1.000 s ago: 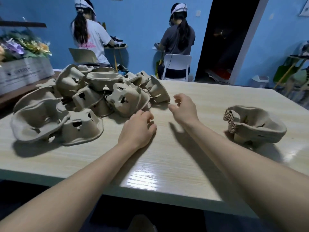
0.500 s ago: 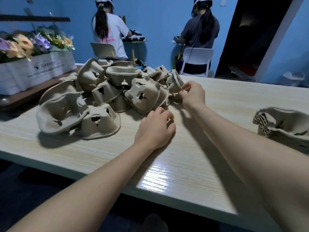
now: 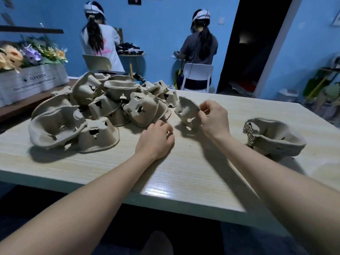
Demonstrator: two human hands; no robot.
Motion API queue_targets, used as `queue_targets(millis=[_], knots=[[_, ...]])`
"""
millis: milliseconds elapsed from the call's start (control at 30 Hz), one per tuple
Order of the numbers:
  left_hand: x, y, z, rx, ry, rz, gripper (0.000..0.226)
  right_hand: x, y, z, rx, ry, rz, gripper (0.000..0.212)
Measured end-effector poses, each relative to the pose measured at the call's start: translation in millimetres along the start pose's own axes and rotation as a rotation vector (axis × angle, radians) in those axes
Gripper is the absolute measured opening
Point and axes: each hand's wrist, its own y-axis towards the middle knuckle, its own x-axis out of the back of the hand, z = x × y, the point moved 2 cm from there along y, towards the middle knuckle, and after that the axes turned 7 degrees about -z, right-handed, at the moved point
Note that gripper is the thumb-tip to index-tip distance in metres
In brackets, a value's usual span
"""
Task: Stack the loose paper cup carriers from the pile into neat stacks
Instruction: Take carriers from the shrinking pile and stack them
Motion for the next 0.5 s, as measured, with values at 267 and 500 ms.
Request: queue_targets(millis=[267, 500], knots=[[12, 10, -19, 0.085, -0.241, -0.081, 0.022, 43, -12, 7, 0.087, 0.026, 0.011, 0.012], [53, 33, -61, 0.464, -0.784, -0.078, 0.043, 87, -21, 15, 0.255, 0.056, 0.002, 0.014]])
